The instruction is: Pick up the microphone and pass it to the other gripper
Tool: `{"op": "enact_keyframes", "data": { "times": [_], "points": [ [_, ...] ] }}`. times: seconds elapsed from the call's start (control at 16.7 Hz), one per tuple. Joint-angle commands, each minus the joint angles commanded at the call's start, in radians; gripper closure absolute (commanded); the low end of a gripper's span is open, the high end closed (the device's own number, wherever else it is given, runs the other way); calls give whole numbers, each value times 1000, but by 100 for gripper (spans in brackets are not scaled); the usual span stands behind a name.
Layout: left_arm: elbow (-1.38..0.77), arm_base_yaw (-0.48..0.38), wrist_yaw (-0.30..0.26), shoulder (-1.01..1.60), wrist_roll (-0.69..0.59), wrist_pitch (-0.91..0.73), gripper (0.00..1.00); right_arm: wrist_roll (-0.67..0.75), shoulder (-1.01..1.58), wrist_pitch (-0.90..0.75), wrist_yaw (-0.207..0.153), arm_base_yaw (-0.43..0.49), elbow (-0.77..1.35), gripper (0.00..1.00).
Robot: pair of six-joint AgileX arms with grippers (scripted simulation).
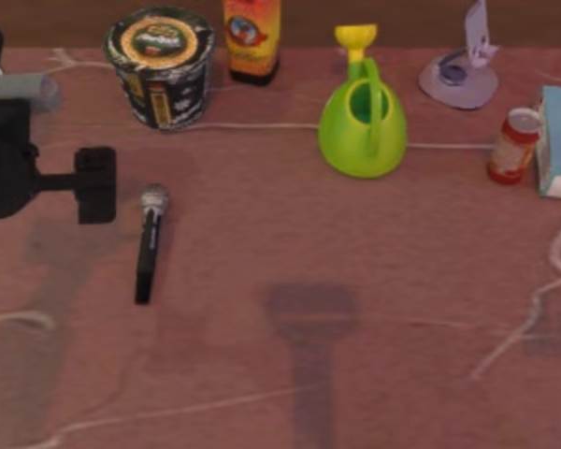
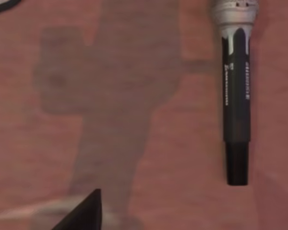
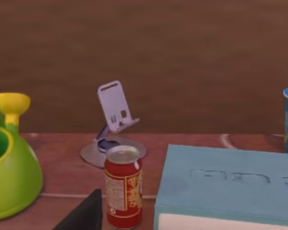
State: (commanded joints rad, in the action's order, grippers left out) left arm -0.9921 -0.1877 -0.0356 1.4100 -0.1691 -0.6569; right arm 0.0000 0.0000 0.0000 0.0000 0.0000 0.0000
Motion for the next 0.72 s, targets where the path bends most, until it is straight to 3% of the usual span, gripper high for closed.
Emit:
{"op": "enact_keyframes", "data": {
  "times": [0.42,0.72],
  "points": [
    [-362,-66,-15,486,-62,-223,0,0,0,0,0,0,0,0],
    [-444,-81,-18,582,-75,-266,0,0,0,0,0,0,0,0]
  ]
}}
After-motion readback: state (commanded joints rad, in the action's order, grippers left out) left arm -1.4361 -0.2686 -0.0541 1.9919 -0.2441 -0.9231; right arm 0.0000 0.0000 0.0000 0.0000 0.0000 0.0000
